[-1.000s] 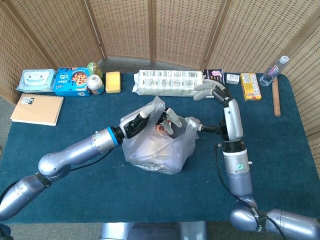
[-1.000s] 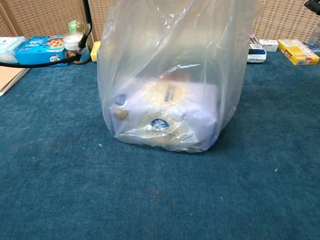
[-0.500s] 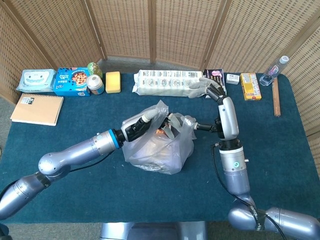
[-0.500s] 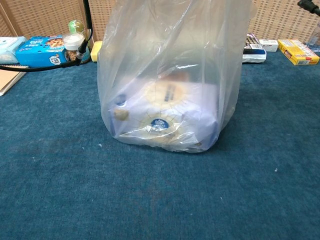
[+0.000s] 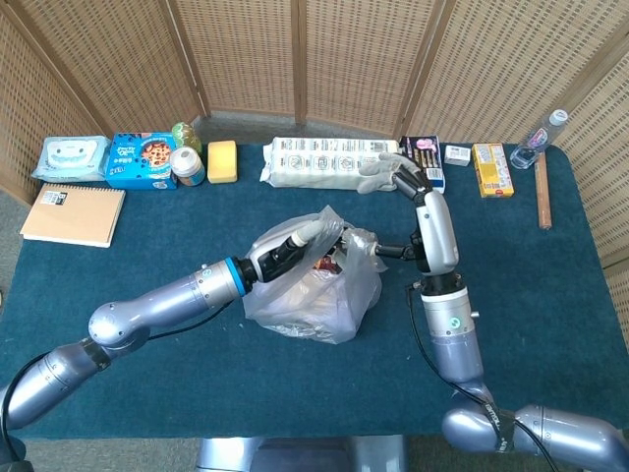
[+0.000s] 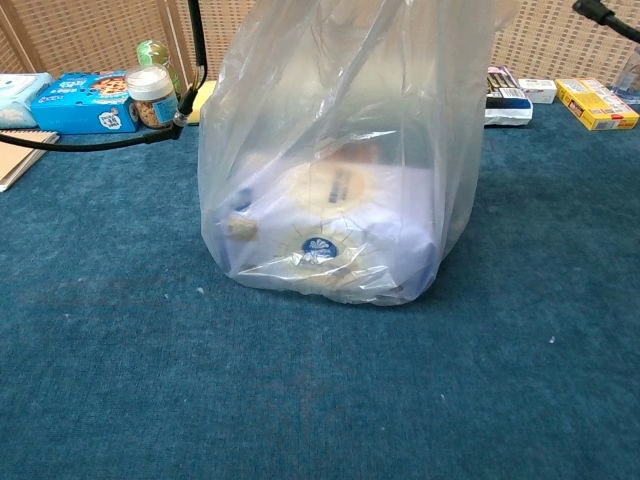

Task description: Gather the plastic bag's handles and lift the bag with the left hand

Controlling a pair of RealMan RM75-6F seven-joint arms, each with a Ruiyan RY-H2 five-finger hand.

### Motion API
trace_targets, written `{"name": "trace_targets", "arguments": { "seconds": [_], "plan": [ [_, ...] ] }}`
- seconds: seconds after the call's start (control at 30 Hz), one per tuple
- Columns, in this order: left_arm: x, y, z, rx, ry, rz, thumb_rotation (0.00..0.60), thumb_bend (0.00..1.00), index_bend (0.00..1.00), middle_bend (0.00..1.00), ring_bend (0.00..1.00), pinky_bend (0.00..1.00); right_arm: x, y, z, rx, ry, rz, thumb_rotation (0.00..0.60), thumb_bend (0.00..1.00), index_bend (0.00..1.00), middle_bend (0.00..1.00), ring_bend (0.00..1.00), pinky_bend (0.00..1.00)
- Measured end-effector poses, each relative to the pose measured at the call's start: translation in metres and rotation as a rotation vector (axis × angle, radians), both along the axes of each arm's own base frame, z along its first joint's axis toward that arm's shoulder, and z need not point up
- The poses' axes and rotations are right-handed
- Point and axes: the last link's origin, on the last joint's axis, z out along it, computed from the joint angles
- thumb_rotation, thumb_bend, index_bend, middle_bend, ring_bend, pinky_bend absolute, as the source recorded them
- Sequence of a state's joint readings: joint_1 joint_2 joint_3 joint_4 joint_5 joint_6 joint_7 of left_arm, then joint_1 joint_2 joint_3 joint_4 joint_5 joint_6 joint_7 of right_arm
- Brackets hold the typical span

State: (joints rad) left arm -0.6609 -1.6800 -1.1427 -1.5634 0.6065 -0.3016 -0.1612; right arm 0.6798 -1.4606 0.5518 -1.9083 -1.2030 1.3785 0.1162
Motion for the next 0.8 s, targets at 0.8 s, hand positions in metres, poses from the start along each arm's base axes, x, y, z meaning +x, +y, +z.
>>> {"name": "trace_targets", "arguments": {
  "seconds": [0.8],
  "plan": [
    [0.016,-0.008,-0.016,-0.002,0.020,-0.035,0.000,0.17,0.37,0.28,0.12,0.24,0.010,-0.003,-0.009,0.014,0.028,-0.013,0.600,0.11,0.43,0.33,0.19,0.09]
  ]
}}
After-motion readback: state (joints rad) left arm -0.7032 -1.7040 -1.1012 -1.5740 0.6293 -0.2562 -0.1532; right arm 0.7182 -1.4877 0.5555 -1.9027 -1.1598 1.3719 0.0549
